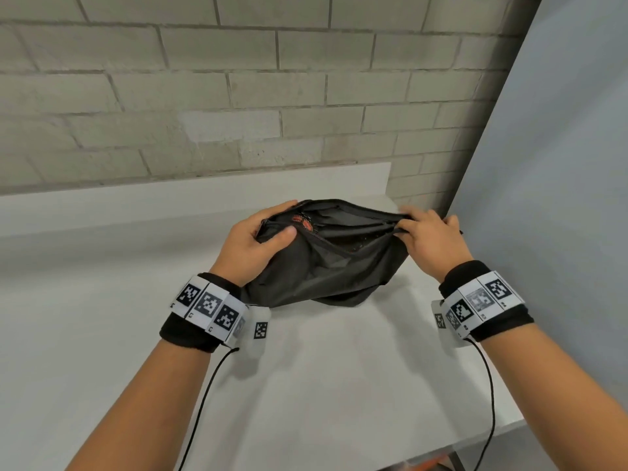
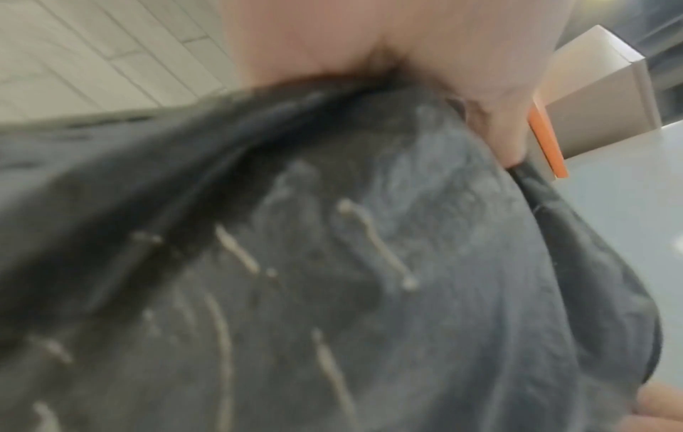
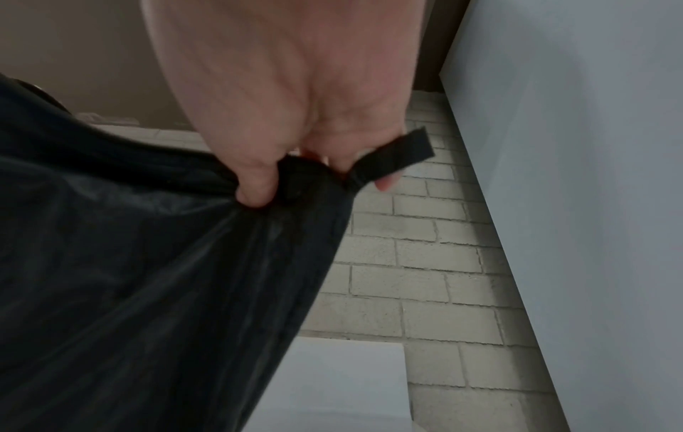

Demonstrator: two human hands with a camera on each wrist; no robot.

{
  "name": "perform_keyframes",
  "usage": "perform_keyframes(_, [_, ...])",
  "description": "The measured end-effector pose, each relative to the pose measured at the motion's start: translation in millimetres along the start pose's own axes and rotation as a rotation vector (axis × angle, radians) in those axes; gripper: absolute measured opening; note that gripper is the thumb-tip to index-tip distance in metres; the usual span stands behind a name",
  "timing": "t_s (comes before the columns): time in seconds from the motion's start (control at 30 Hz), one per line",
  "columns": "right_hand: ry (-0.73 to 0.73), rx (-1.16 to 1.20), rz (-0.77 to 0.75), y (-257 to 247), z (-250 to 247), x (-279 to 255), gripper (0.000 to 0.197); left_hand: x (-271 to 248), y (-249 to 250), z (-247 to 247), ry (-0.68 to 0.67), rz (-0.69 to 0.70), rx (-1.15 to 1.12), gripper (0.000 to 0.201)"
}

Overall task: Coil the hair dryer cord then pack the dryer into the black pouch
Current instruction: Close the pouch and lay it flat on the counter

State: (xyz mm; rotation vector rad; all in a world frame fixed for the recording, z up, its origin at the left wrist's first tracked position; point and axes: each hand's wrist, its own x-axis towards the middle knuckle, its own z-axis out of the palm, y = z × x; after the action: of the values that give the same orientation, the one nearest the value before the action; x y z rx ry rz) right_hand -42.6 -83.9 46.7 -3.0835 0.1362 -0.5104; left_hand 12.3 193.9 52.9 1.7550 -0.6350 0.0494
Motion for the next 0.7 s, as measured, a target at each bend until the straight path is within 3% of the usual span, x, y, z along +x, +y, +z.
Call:
perform_keyframes(0.1, [-0.067,-0.005,0.042,7.1,-5.5,4.0,0.028,2.7,3.3,10.4,0.132,-0.053,-0.036,0.019])
perform_keyframes(0.2, [0.067,0.092,0.031,16.0,-19.7,7.2,0.025,7.6,6.9,12.3,0.324,-0.079,-0.069,0.016])
perform_keyframes(0.4, [0.356,0.017,-0.136,32.5,-42.8,19.1,0.018,17.1,9.7,5.5,0.477,-0.094,-0.056,0.023])
perform_keyframes(0.6, [0.373,0.338,-0.215,27.5,-70.4,23.4,0.026,16.7,15.4,7.7,0.517,-0.131,0.007,0.024])
perform_keyframes(0.7, [0.275,0.389,-0.221,32.0,-79.1,23.3,0.020,19.4,14.8,5.3,0.581,-0.138,0.018,0.015])
